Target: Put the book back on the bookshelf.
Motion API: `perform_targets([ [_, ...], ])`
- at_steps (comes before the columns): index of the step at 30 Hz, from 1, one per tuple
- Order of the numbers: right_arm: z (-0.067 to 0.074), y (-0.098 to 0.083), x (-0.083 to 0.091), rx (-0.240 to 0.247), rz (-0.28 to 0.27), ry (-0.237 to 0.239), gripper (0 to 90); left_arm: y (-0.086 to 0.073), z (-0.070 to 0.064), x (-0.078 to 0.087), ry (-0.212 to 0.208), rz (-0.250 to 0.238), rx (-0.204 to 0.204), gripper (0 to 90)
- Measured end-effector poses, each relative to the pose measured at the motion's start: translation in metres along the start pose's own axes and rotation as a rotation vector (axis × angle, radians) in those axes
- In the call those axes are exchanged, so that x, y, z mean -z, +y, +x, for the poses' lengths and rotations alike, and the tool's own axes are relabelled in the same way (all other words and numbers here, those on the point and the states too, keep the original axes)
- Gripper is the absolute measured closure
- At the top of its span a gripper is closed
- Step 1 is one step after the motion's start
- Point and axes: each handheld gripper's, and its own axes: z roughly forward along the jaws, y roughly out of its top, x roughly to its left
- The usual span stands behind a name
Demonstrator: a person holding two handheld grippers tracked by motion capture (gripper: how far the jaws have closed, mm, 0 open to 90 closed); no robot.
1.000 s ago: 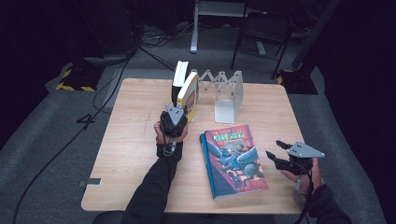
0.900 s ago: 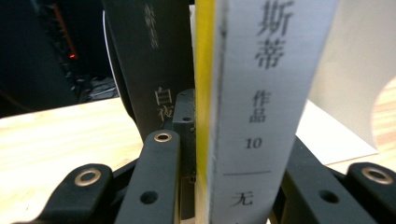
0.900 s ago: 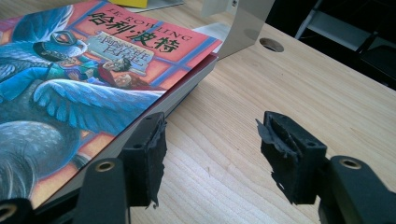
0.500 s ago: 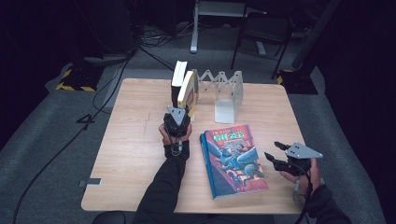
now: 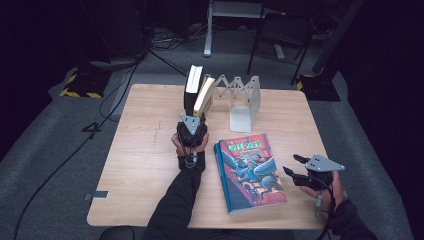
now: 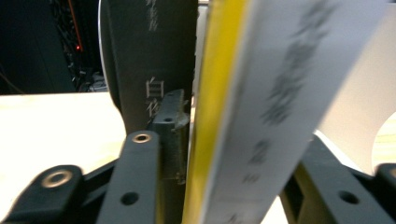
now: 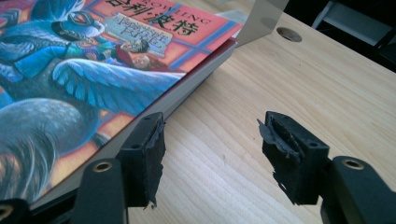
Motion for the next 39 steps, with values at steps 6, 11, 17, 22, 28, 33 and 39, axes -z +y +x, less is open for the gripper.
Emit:
perform_targets([
  [6,0.000,-0.005,0.000,0.005,0.021,0.008,39.2,-0.011,0.003,-0.001,0.015,0.047,0.013,70.5],
  [11,0.001,-0.005,-0.001,0.009,0.026,0.012,39.2,-0.013,-0.002,-0.003,0.047,0.049,-0.017,74.7],
  [17,0.006,-0.004,-0.006,0.027,0.040,0.024,39.2,-0.010,-0.009,-0.011,0.078,0.049,0.021,74.2],
  [22,0.009,-0.005,-0.008,0.043,0.055,0.033,39.0,-0.008,-0.009,-0.016,0.069,0.050,0.013,73.2],
  [28,0.006,-0.005,-0.006,0.033,0.044,0.031,38.7,-0.008,-0.007,-0.012,0.046,0.056,0.020,64.5],
  [33,0.005,-0.005,-0.005,0.023,0.044,0.028,38.4,-0.009,-0.004,-0.008,0.035,0.056,0.024,60.1],
  [39,0.005,-0.005,-0.004,0.024,0.048,0.033,37.8,-0.013,0.002,0.001,-0.015,0.081,0.056,47.5],
])
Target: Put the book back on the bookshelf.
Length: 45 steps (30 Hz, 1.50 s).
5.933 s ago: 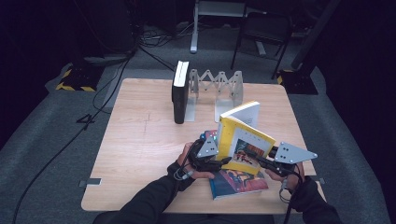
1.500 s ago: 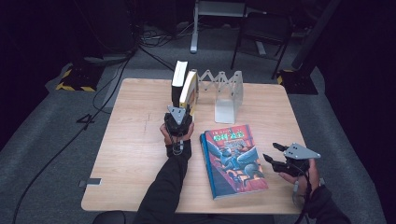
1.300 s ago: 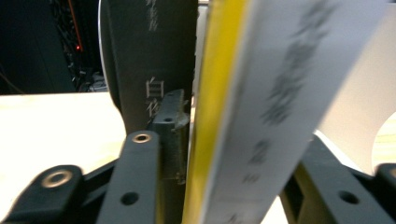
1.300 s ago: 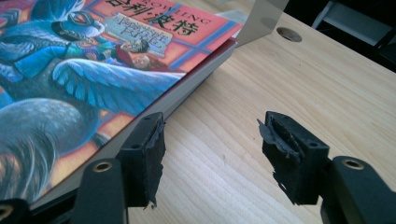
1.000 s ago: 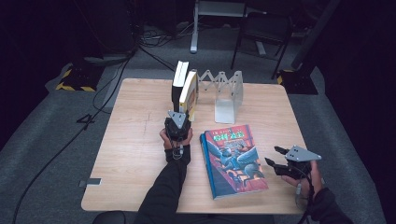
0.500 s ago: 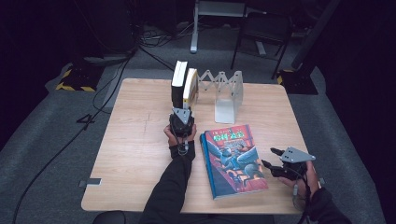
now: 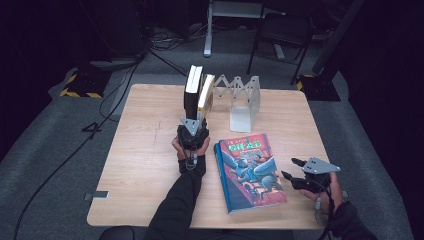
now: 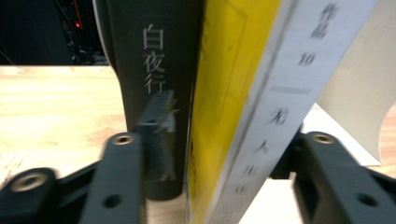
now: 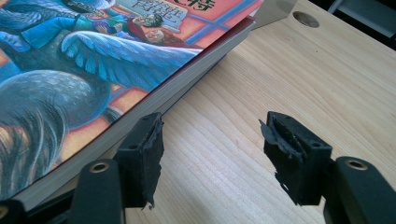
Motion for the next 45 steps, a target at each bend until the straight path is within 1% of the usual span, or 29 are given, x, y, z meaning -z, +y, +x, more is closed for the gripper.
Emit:
perform_targets([
  [1,-0.001,0.000,0.000,0.001,-0.004,0.000,37.7,-0.006,0.002,0.003,-0.041,0.031,0.014,43.7],
  [2,-0.001,0.000,0.001,0.004,-0.008,0.002,37.8,-0.008,0.003,0.004,-0.056,0.042,0.014,42.8],
  [3,-0.001,0.000,0.001,0.004,-0.008,0.002,37.8,-0.008,0.003,0.004,-0.056,0.042,0.014,42.5],
  [4,-0.001,0.000,0.002,0.003,-0.008,0.000,37.7,-0.013,0.004,0.011,-0.072,0.055,0.006,42.3],
  [5,-0.001,0.000,0.002,0.004,-0.012,0.002,37.7,-0.015,0.004,0.014,-0.078,0.055,0.001,42.6],
  [6,-0.001,0.000,0.002,0.004,-0.012,0.002,37.7,-0.015,0.004,0.014,-0.078,0.055,0.001,44.1],
  [7,-0.001,0.000,0.002,0.003,-0.011,0.002,37.7,-0.016,0.004,0.018,-0.086,0.059,-0.013,44.1],
  [8,-0.001,-0.001,0.002,0.003,-0.006,0.002,37.7,-0.017,0.004,0.021,-0.095,0.055,-0.020,46.6],
  [9,0.000,-0.002,0.002,0.008,0.001,0.000,37.8,-0.018,0.004,0.023,-0.104,0.053,-0.034,55.4],
  [10,0.000,-0.002,0.002,0.008,0.001,0.000,37.8,-0.018,0.004,0.024,-0.104,0.049,-0.037,55.4],
  [11,0.000,-0.003,0.003,0.002,-0.001,-0.003,37.8,-0.019,0.004,0.025,-0.102,0.043,-0.044,61.8],
  [12,0.000,-0.003,0.003,0.002,-0.001,-0.003,37.8,-0.019,0.004,0.025,-0.102,0.043,-0.044,65.9],
  [13,0.000,-0.002,0.003,0.002,-0.004,-0.003,37.8,-0.019,0.004,0.024,-0.110,0.046,-0.049,65.9],
  [14,0.000,-0.002,0.003,0.004,-0.007,-0.004,37.8,-0.019,0.005,0.023,-0.123,0.048,-0.054,70.4],
  [19,0.001,-0.003,0.001,0.005,0.004,-0.002,38.0,-0.017,-0.002,0.018,-0.098,0.041,-0.100,72.6],
  [21,0.001,-0.003,0.001,0.008,0.001,-0.002,38.0,-0.015,-0.002,0.013,-0.087,0.036,-0.099,72.8],
  [23,0.001,-0.002,0.001,0.007,0.002,-0.002,38.0,-0.013,-0.003,0.009,-0.066,0.037,-0.100,73.4],
  [26,0.001,-0.002,0.000,0.005,0.003,-0.001,38.0,-0.011,-0.002,0.005,-0.063,0.042,-0.091,73.5],
  [29,0.002,-0.003,-0.003,0.013,0.015,0.001,38.0,-0.008,-0.003,-0.003,-0.045,0.044,-0.087,73.7],
  [31,0.003,-0.003,-0.003,0.015,0.019,-0.001,38.0,-0.006,-0.003,-0.006,-0.045,0.047,-0.077,73.7],
  [35,0.003,-0.003,-0.004,0.013,0.023,0.001,38.0,-0.002,-0.003,-0.012,-0.040,0.058,-0.069,73.8],
  [38,0.003,-0.003,-0.004,0.014,0.022,0.002,38.0,0.001,-0.002,-0.016,-0.030,0.069,-0.076,74.0],
  [41,0.002,-0.004,-0.005,0.011,0.021,-0.001,38.4,0.004,-0.001,-0.019,-0.017,0.077,-0.062,74.2],
  [45,0.003,-0.004,-0.005,0.009,0.026,0.002,38.4,0.007,0.001,-0.023,-0.018,0.088,-0.070,74.3],
])
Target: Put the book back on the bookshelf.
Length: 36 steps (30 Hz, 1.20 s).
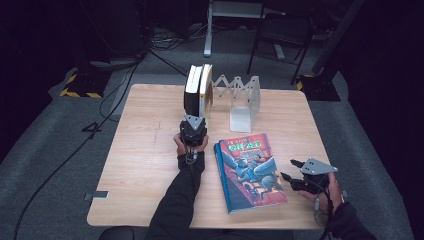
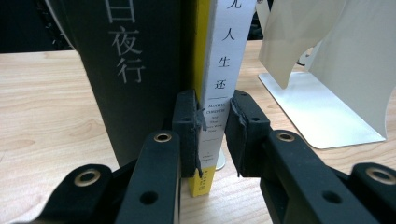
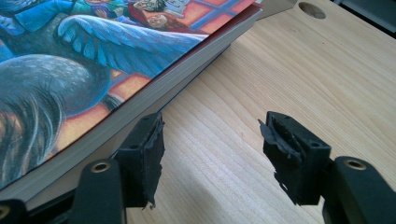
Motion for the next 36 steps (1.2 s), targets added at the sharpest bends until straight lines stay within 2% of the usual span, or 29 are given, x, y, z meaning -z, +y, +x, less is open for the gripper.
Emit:
perform_targets([
  [3,0.001,0.000,0.001,0.009,-0.015,-0.012,38.9,0.002,0.000,-0.001,0.006,0.009,-0.008,74.3],
  [8,0.001,0.002,0.004,0.012,-0.030,-0.012,38.9,0.001,0.002,0.003,-0.034,0.023,0.000,73.9],
  [11,0.000,0.001,0.004,0.004,-0.027,-0.012,38.9,-0.003,0.002,0.009,-0.061,0.028,-0.035,74.4],
  [17,0.001,0.002,0.004,0.007,-0.025,-0.007,38.8,-0.016,0.005,0.016,-0.079,0.062,-0.091,73.5],
  [22,0.002,0.003,0.004,0.008,-0.017,0.004,38.8,-0.020,0.005,0.020,-0.115,0.098,-0.158,70.9],
  [23,0.002,0.003,0.004,0.008,-0.017,0.004,38.8,-0.020,0.005,0.020,-0.115,0.098,-0.158,70.4],
  [31,0.004,0.005,0.008,0.004,-0.027,0.021,38.6,-0.025,0.004,0.034,-0.184,0.163,-0.299,69.2],
  [36,0.008,0.007,0.007,0.016,-0.010,0.034,38.4,-0.026,0.001,0.045,-0.262,0.184,-0.334,68.0],
])
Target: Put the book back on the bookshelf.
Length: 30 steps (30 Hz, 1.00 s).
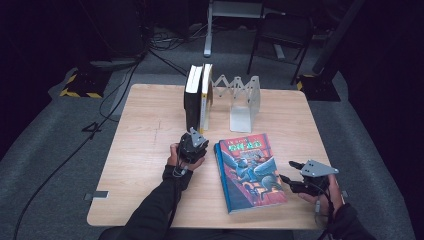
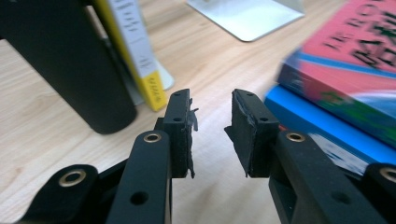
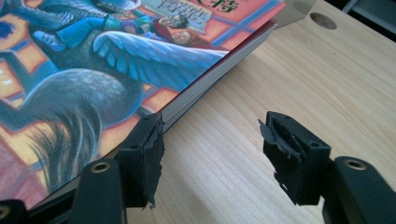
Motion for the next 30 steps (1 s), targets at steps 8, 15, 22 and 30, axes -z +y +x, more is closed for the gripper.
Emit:
perform_targets([
  [8,0.003,-0.002,0.005,-0.013,0.014,0.037,37.8,-0.002,-0.010,0.012,-0.062,0.014,-0.064,66.5],
  [15,0.007,-0.003,0.012,-0.026,0.015,0.069,36.5,-0.015,-0.016,0.031,-0.146,0.030,-0.140,64.1],
  [22,0.010,-0.002,0.020,-0.058,0.008,0.094,32.7,-0.027,-0.020,0.046,-0.223,0.051,-0.189,60.0],
  [30,0.015,0.000,0.028,-0.081,-0.004,0.145,31.6,-0.044,-0.025,0.058,-0.309,0.105,-0.245,50.2],
])
